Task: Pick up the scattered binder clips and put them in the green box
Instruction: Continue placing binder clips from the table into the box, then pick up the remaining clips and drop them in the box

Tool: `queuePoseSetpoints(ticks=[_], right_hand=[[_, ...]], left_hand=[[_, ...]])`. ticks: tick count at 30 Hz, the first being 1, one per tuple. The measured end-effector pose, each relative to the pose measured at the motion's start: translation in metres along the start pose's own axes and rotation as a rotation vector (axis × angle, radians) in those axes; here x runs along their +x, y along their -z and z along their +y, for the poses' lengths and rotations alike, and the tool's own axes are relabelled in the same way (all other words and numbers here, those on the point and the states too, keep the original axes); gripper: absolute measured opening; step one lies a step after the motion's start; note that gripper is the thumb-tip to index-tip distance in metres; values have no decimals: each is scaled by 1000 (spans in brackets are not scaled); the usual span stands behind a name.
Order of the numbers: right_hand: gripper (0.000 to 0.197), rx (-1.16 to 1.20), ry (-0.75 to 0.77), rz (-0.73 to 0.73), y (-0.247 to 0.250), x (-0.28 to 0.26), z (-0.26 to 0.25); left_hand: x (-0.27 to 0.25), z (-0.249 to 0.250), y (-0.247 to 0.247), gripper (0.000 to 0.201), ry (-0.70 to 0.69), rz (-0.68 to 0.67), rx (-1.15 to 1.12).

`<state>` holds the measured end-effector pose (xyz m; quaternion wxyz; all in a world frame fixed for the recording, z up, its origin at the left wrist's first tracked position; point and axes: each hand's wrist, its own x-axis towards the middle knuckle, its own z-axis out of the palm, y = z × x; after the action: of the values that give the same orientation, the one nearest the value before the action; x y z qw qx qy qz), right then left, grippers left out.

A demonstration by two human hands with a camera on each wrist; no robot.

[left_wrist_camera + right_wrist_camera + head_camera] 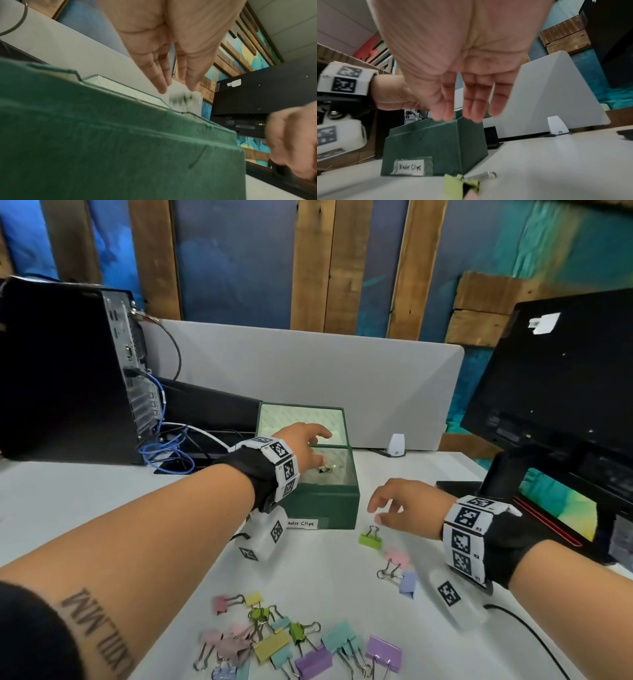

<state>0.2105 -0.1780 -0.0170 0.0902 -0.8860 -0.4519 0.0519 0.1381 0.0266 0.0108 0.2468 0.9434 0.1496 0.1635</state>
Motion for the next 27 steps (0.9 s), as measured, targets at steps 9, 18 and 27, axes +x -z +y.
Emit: queuePoseSetpoints(ticks=[9, 18, 27], right_hand=[[60, -68, -128, -362, -11, -22, 11], [64, -142, -122, -383, -20, -28, 8], [57, -232, -40, -352, -27, -29, 11]], left_hand=[[-41, 30, -8, 26, -258, -183, 191], [-35, 57, -70, 41, -282, -619, 468], [-26, 59, -85, 54, -242, -711, 591]])
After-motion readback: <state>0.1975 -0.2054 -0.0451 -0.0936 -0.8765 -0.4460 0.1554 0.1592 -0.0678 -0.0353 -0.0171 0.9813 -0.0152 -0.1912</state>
